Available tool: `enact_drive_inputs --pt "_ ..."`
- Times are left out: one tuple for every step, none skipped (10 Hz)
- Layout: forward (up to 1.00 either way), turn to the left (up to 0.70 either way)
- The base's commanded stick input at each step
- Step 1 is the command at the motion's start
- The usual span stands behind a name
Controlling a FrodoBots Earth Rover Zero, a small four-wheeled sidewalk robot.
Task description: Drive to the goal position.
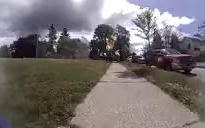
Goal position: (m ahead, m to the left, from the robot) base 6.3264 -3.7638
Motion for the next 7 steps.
enact_drive_inputs --pt "0.70 0.00" --pt "0.70 0.00" --pt "0.70 0.00" --pt "0.70 0.00" --pt "0.70 0.00" --pt "0.70 0.00" --pt "0.70 0.00"
